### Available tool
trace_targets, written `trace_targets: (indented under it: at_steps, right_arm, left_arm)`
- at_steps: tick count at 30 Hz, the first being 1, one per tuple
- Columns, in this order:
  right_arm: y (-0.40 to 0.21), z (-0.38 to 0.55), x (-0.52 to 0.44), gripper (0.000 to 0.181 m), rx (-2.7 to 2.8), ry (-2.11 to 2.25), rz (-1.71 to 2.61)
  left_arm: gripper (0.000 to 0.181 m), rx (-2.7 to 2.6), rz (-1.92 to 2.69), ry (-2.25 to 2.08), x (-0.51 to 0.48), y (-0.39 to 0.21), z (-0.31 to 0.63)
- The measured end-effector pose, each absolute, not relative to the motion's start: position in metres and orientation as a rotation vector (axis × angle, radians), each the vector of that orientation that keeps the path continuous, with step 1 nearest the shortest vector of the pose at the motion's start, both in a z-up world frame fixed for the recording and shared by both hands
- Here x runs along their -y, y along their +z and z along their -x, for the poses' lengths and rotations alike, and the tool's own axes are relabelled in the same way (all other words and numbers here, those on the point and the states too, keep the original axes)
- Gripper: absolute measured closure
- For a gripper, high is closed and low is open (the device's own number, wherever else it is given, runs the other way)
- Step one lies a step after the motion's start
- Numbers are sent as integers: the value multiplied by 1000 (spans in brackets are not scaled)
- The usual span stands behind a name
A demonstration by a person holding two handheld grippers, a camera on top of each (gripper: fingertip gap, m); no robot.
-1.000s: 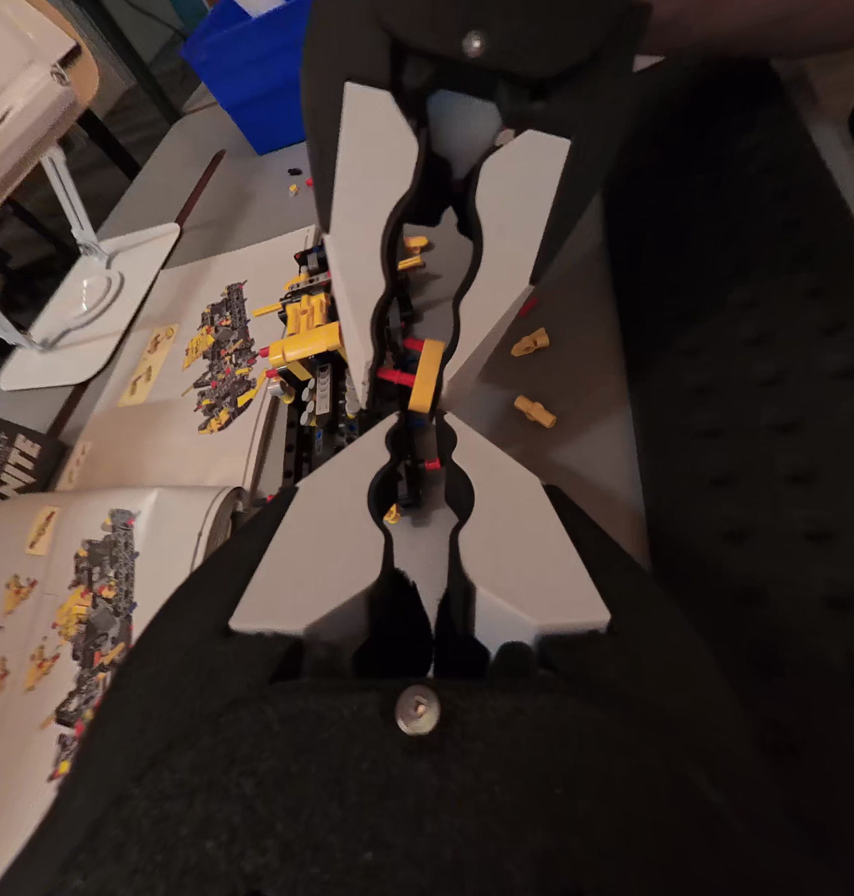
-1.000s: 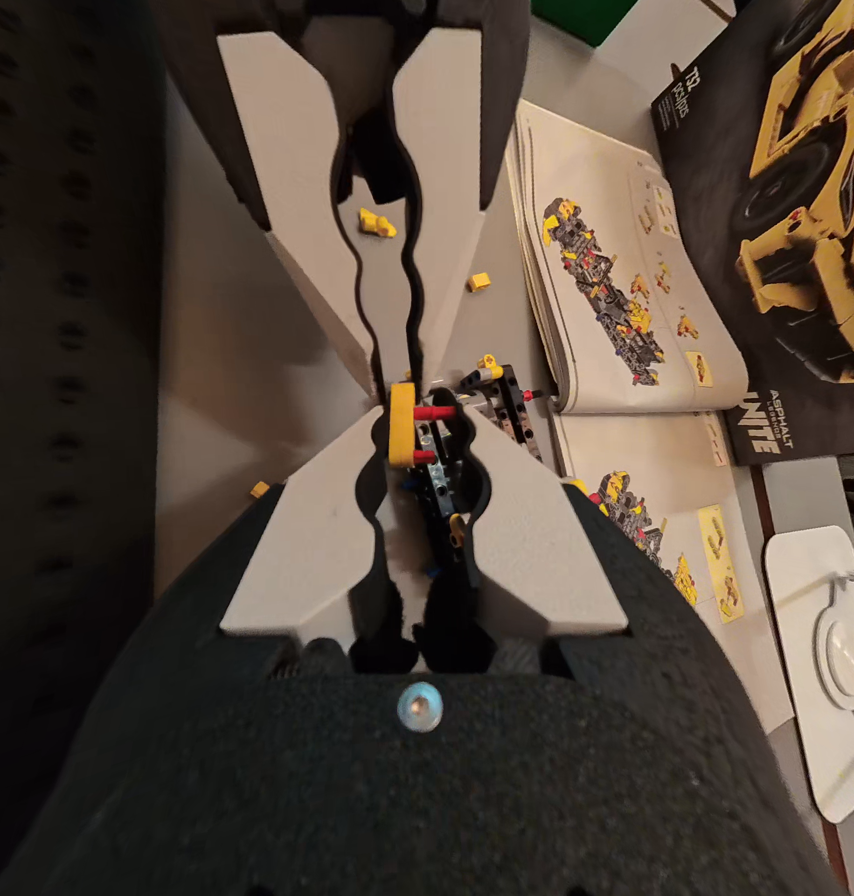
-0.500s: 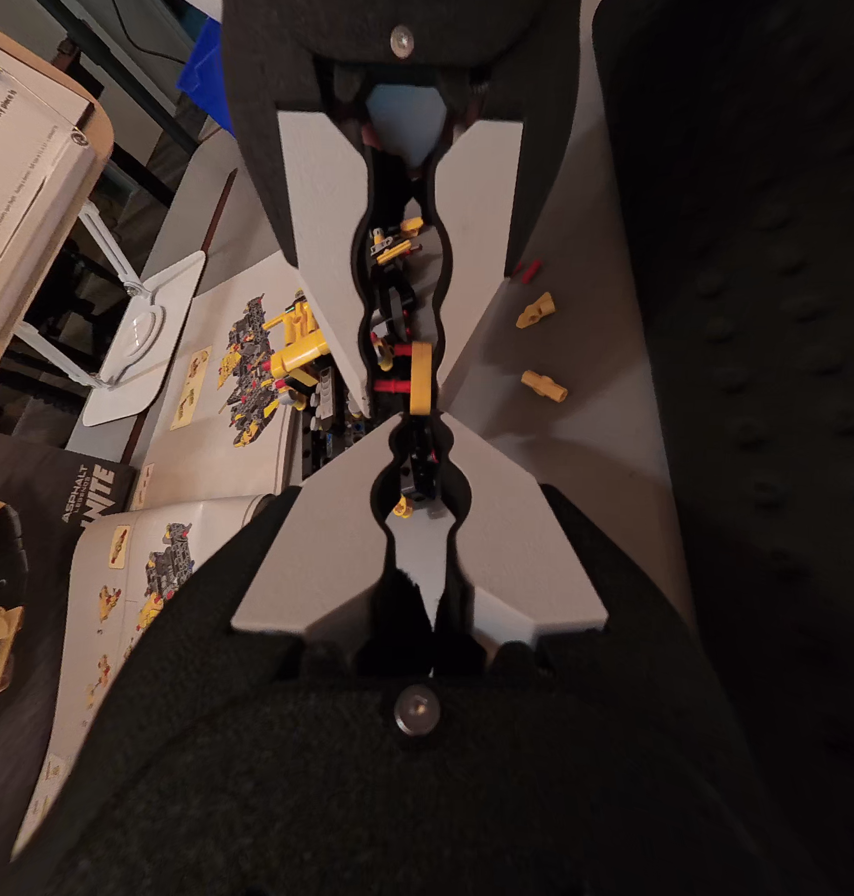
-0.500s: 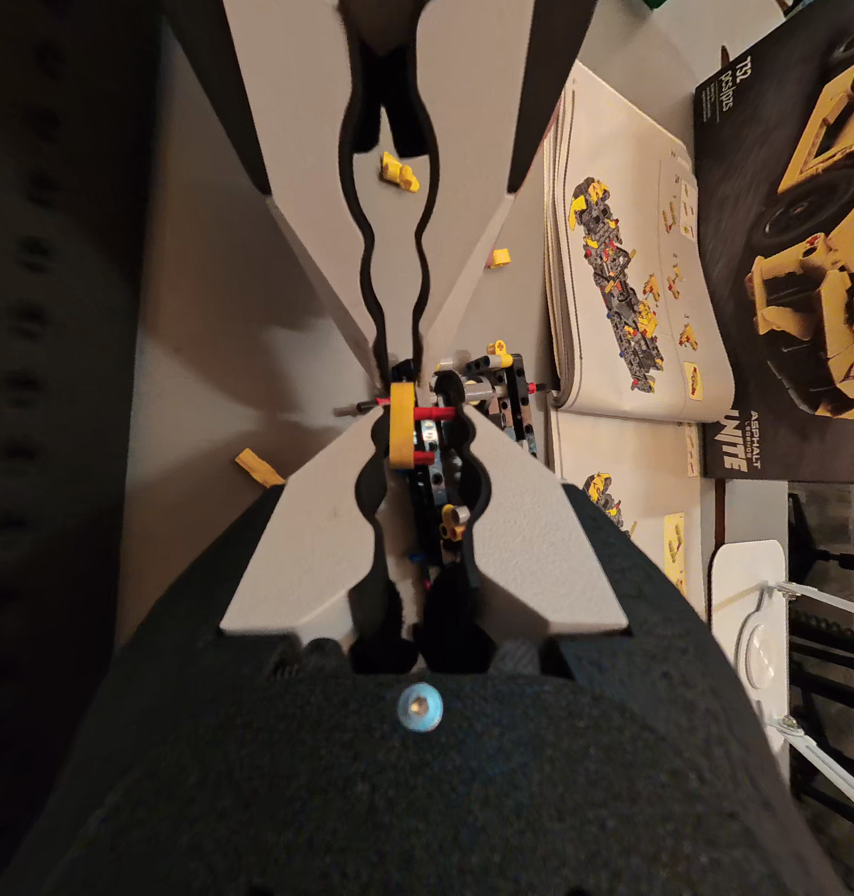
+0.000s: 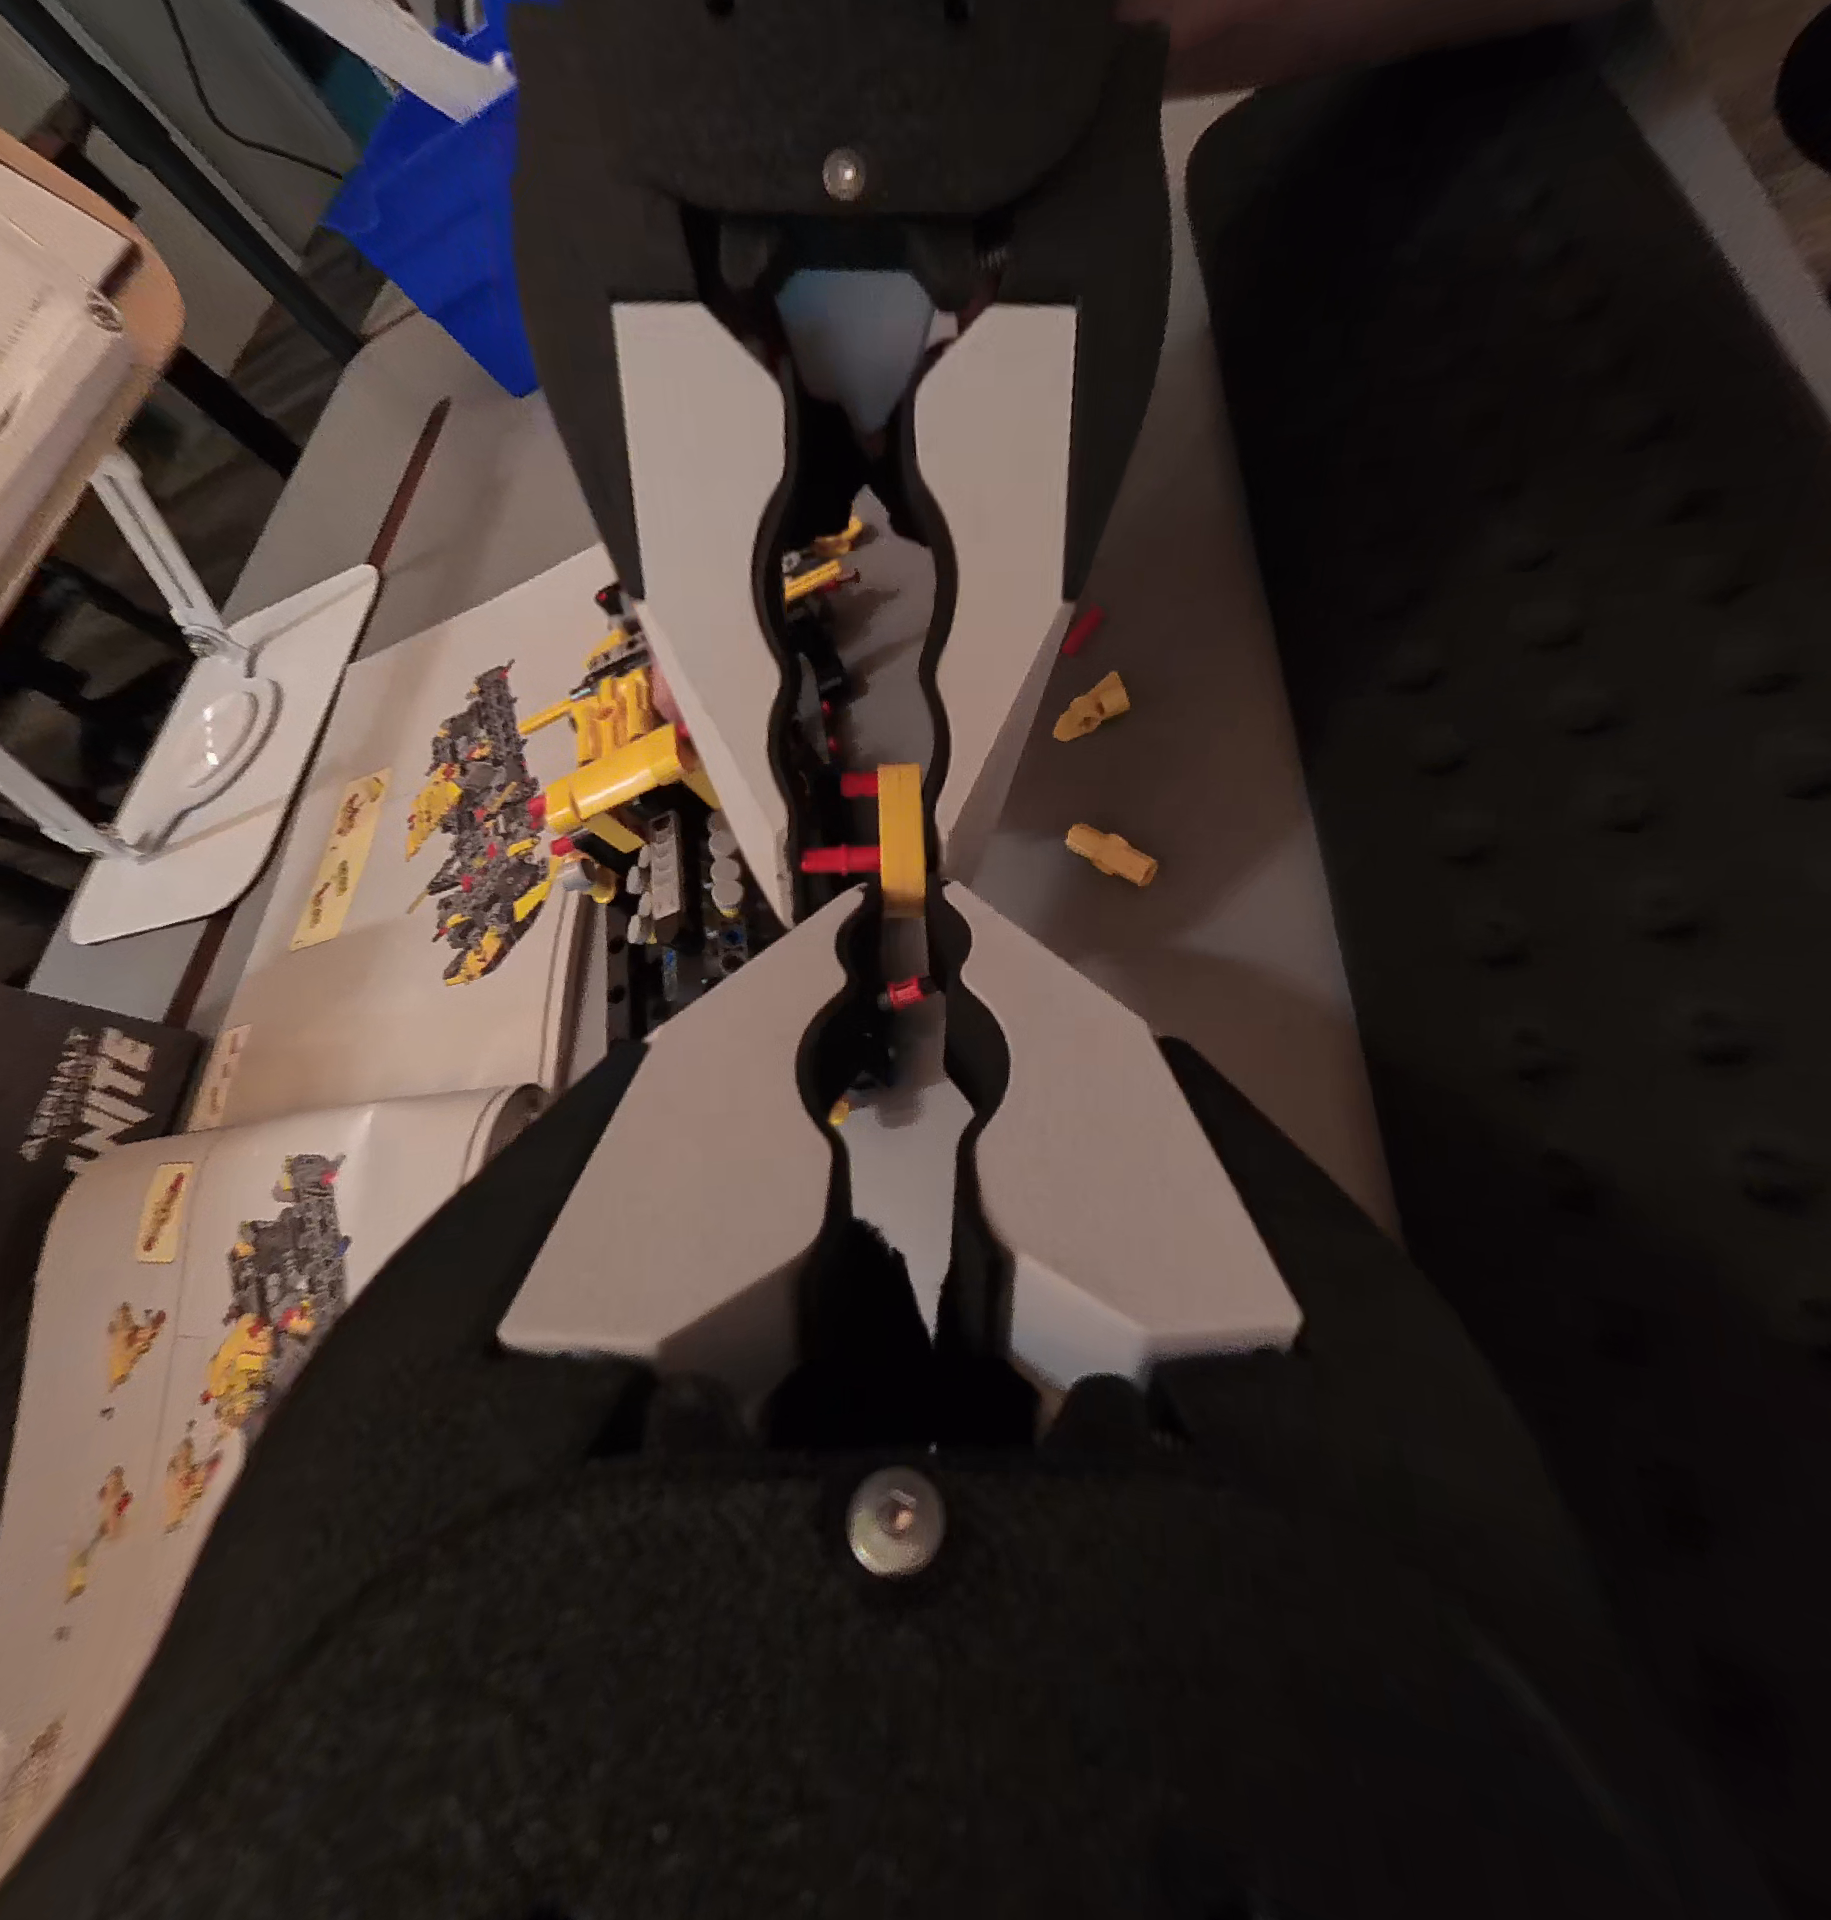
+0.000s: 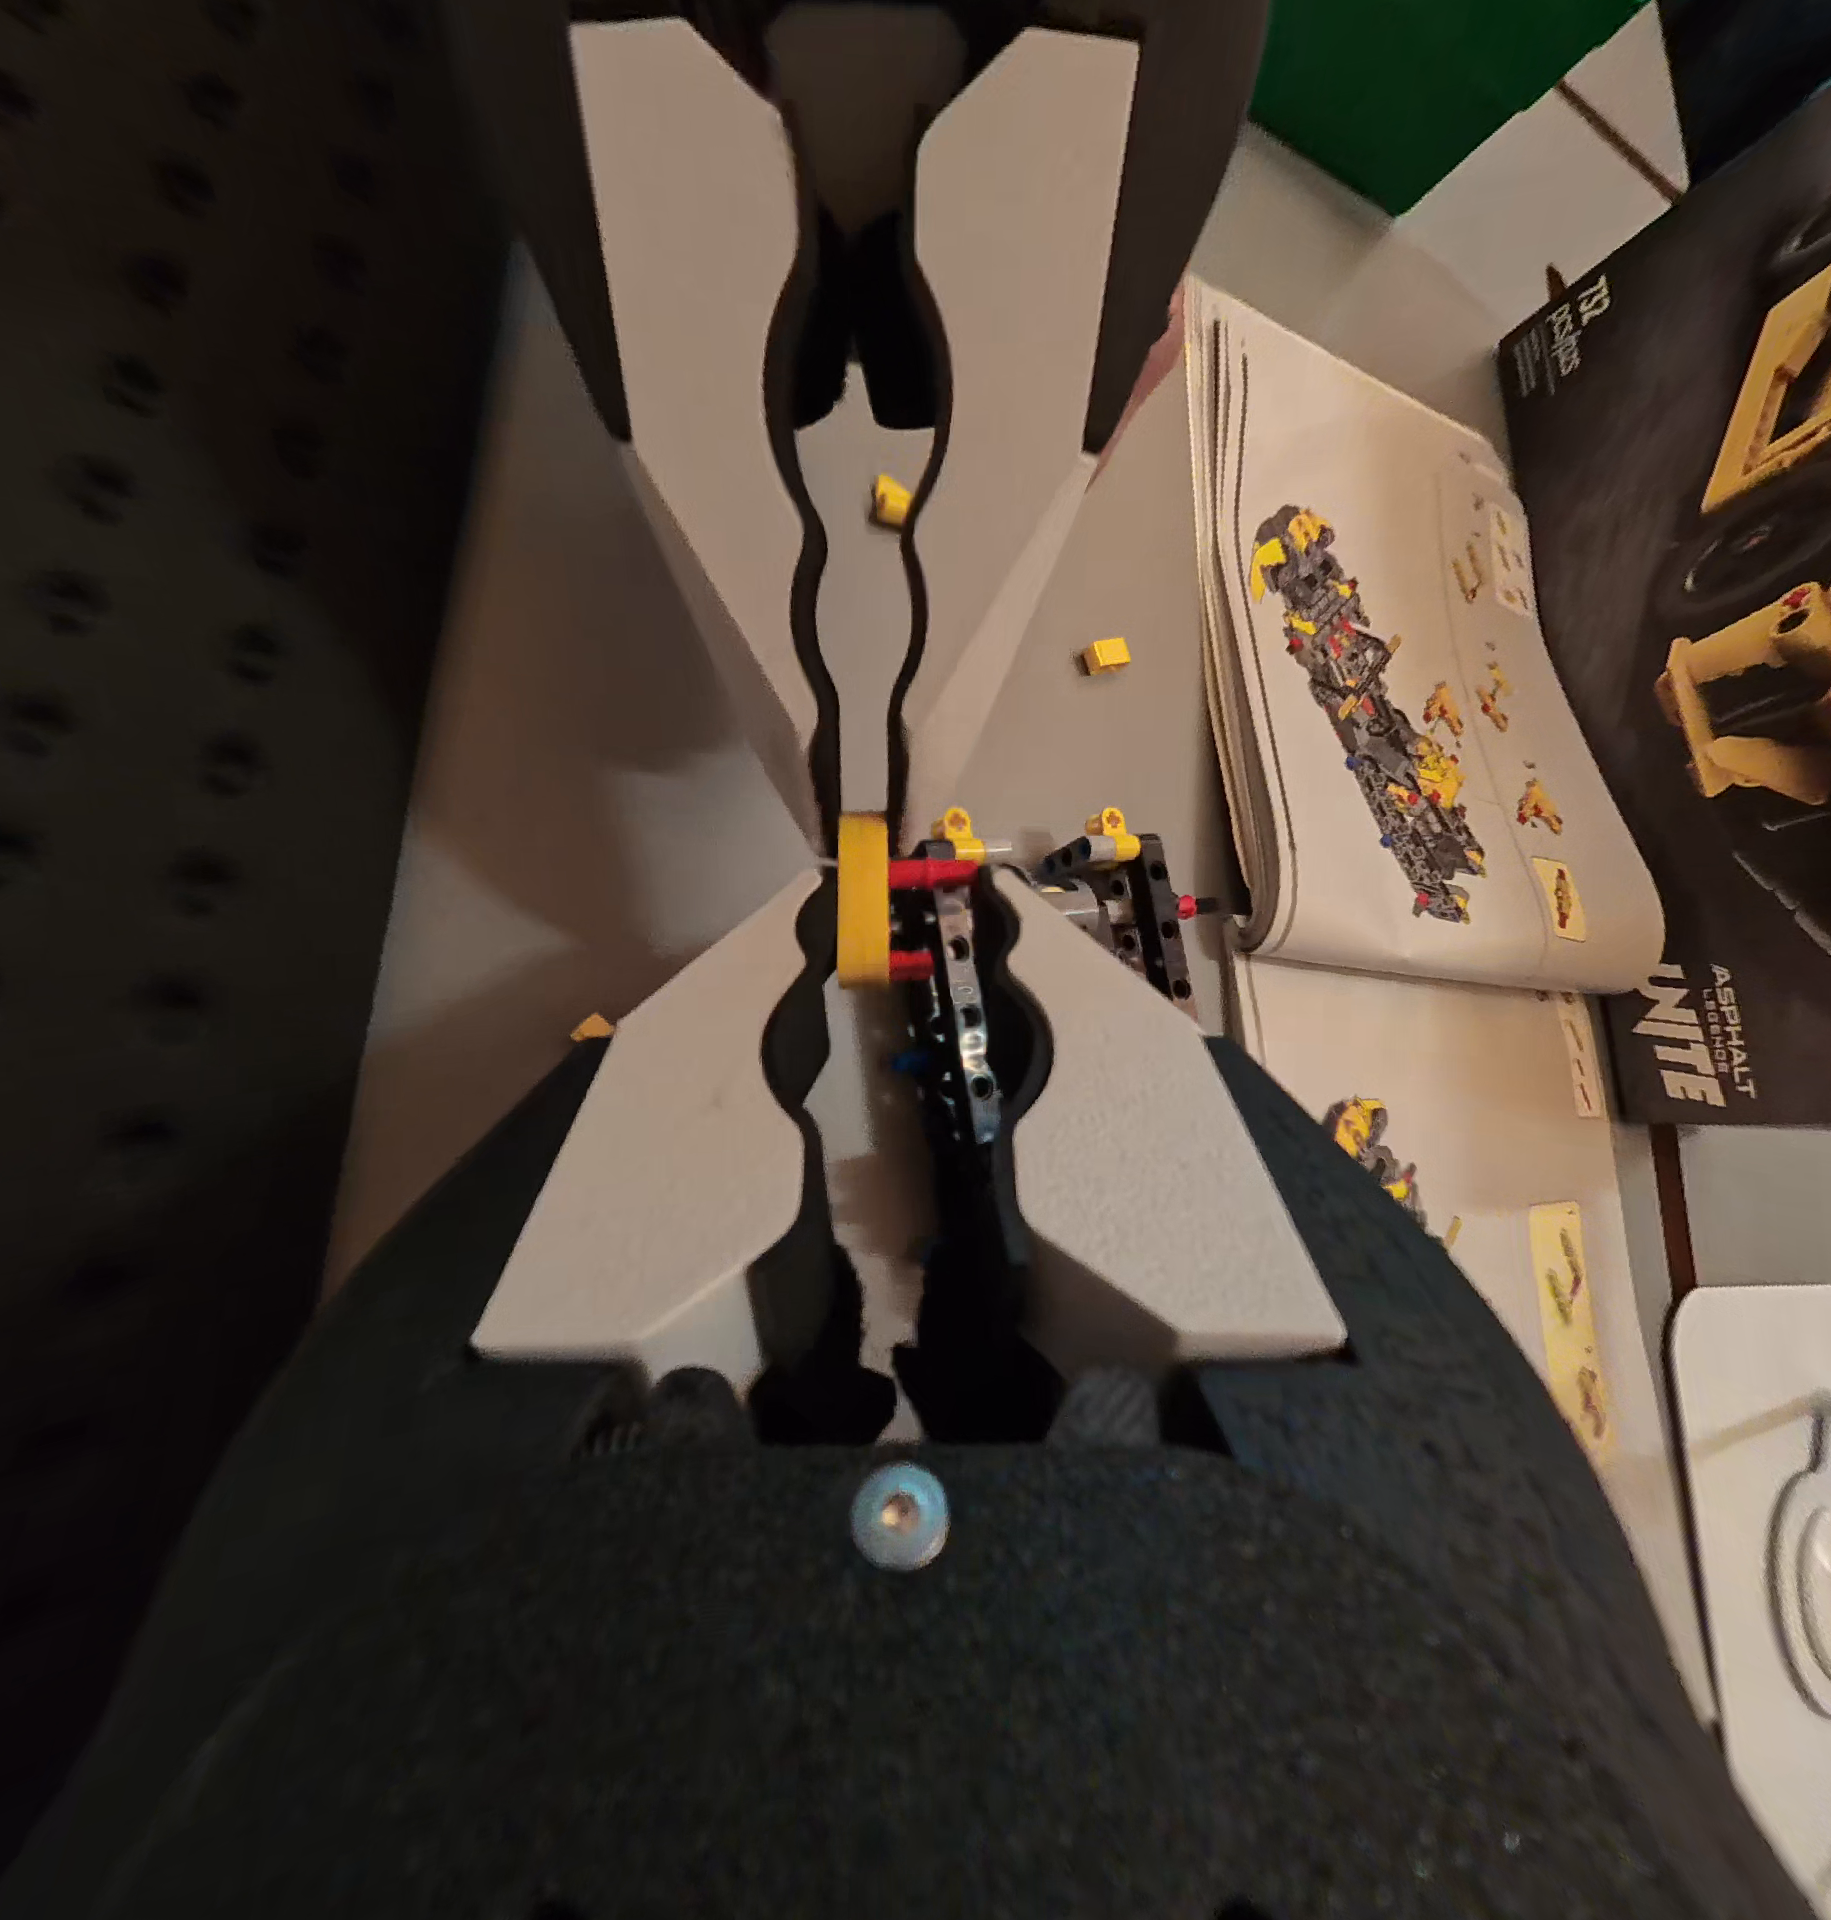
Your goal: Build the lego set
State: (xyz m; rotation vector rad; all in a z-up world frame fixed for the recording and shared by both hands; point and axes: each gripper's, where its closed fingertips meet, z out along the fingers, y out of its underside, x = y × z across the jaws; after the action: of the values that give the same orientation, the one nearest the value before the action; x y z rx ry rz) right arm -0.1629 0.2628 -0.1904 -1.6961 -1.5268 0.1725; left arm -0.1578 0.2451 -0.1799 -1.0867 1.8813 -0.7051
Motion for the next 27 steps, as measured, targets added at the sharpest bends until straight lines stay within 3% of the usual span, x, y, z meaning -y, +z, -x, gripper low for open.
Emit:
trace_targets:
  at_steps: [11,16,27]
  right_arm:
    - [-191,166,-252,159,1574,257,1601]
    - [-189,169,-256,147,1541,269,1584]
    - [-186,173,-254,158,1531,306,1560]
  left_arm:
    - [174,-1975,1101,-745,-241,-189,167]
    - [174,-1988,1090,-756,-240,-189,169]
    - [174,-1981,1060,-745,-242,-187,168]
